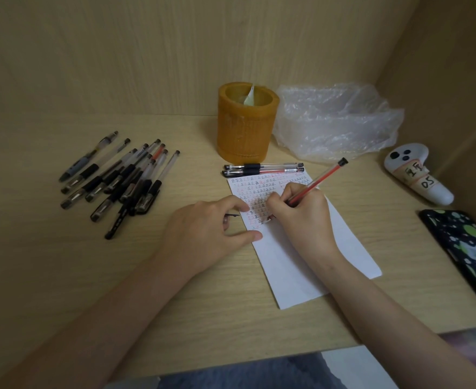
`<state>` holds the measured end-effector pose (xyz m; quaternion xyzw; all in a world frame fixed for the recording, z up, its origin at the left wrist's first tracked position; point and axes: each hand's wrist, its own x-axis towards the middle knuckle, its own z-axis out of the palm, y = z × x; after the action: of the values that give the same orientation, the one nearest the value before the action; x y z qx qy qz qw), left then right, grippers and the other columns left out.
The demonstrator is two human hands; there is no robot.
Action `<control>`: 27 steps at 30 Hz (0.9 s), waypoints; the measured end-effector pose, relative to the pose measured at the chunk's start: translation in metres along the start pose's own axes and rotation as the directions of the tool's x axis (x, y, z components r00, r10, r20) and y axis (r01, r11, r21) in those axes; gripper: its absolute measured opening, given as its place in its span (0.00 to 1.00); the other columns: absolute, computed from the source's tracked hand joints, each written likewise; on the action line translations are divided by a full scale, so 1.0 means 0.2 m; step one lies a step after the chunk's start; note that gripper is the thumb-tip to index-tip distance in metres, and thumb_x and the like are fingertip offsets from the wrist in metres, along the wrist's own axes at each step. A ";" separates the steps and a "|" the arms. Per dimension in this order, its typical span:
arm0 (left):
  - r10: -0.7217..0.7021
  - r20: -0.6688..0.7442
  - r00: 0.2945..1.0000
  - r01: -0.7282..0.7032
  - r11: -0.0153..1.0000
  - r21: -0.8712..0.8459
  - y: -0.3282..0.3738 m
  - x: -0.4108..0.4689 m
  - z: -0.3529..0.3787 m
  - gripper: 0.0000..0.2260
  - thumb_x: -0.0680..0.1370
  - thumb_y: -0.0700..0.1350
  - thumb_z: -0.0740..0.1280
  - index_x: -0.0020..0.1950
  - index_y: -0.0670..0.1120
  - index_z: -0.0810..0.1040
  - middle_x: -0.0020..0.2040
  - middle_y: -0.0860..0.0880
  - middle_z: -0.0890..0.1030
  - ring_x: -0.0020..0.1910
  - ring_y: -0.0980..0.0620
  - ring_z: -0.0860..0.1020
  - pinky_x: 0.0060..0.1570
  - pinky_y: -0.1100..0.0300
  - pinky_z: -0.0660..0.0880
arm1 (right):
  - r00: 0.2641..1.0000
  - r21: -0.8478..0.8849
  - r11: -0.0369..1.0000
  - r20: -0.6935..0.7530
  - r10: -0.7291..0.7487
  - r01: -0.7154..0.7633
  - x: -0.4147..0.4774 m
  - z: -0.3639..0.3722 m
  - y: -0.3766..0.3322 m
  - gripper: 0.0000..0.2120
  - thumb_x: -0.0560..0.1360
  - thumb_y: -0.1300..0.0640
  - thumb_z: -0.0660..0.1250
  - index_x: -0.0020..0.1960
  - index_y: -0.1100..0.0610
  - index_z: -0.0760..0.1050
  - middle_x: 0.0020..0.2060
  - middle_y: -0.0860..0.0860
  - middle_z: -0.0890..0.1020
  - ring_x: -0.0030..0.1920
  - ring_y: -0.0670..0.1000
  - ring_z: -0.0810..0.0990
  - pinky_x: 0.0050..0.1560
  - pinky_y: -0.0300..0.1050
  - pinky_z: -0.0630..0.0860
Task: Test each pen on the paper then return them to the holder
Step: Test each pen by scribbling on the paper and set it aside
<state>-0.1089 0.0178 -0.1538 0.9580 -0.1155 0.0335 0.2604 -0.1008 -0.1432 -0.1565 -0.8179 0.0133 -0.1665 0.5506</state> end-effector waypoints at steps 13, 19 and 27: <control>0.025 -0.007 1.000 -0.025 1.000 0.001 0.00 0.00 -0.01 0.21 0.64 0.67 0.67 0.54 0.61 0.75 0.31 0.57 0.74 0.35 0.62 0.74 0.39 0.62 0.72 | 1.000 0.015 1.000 0.021 0.002 -0.002 0.00 -0.01 0.00 0.19 0.71 0.65 0.68 0.25 0.57 0.65 0.20 0.46 0.66 0.24 0.43 0.63 0.27 0.31 0.61; 0.026 -0.010 1.000 -0.026 1.000 -0.004 0.00 0.00 -0.01 0.21 0.65 0.67 0.68 0.53 0.61 0.75 0.28 0.57 0.71 0.32 0.62 0.72 0.37 0.62 0.71 | 1.000 0.020 1.000 0.013 0.000 -0.001 0.00 -0.01 0.00 0.18 0.70 0.65 0.67 0.25 0.57 0.64 0.20 0.46 0.65 0.24 0.43 0.63 0.27 0.31 0.61; 0.006 -0.002 1.000 -0.006 1.000 -0.018 0.01 0.00 -0.01 0.22 0.64 0.68 0.68 0.54 0.61 0.75 0.37 0.56 0.78 0.39 0.61 0.76 0.43 0.60 0.74 | 1.000 0.020 1.000 0.014 -0.002 0.002 0.00 0.00 0.01 0.18 0.70 0.66 0.67 0.26 0.56 0.63 0.22 0.49 0.65 0.25 0.44 0.62 0.27 0.34 0.61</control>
<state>-0.1097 0.0177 -0.1523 0.9552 -0.1184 0.0342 0.2690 -0.1007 -0.1446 -0.1573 -0.8136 0.0068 -0.1615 0.5585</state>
